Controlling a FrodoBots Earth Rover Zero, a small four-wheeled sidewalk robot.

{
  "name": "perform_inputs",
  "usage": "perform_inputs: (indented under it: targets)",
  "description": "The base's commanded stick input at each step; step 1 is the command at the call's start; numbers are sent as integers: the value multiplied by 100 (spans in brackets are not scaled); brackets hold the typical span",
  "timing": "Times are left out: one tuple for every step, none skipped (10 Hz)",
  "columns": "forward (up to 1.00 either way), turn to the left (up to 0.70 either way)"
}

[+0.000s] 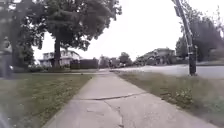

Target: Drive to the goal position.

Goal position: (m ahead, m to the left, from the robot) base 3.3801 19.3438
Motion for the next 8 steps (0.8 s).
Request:
perform_inputs:
  targets:
    - [70,0]
    - [70,0]
    - [70,0]
    - [70,0]
    - [70,0]
    - [70,0]
    - [70,0]
    - [70,0]
